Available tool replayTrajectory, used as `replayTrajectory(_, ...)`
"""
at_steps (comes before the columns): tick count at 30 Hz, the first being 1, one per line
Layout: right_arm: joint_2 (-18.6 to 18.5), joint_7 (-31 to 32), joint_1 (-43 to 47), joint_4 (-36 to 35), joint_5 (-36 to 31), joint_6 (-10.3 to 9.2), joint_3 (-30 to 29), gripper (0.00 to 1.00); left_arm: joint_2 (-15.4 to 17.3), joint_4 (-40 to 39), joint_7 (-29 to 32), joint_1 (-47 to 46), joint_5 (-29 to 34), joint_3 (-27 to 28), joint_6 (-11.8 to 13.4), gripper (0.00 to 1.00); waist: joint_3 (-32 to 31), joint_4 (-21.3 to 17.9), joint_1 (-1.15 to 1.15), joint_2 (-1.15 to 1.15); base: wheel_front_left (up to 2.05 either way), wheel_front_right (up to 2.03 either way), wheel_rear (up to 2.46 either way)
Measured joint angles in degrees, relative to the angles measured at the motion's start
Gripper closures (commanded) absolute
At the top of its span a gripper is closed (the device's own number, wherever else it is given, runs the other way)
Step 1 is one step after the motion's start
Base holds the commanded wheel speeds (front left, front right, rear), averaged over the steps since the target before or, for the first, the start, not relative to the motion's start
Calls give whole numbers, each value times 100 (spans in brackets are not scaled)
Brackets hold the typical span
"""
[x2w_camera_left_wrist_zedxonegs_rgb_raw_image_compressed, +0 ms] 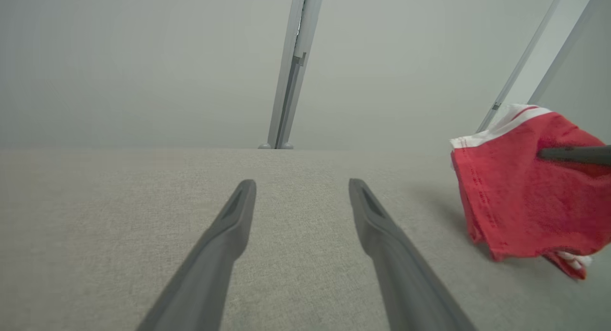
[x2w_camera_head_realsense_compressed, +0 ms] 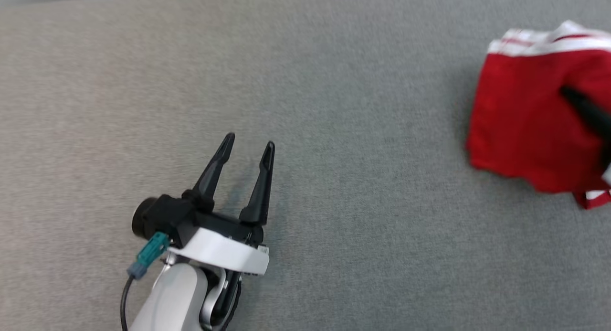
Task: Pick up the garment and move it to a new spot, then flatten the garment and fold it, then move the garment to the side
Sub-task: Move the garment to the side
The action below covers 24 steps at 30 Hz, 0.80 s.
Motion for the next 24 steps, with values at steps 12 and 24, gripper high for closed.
replayTrajectory(12,-1875,293,-64,-146,-120,1,-677,100,4,-200,-1,-953,532,-278,-352,0,1384,-380,0,0,0,0,0)
replayTrajectory(24,-2334,78,-86,-109,-650,1,-546,100,2,-567,0,-1189,623,-630,-341,0,1556,-537,0,0,0,0,0)
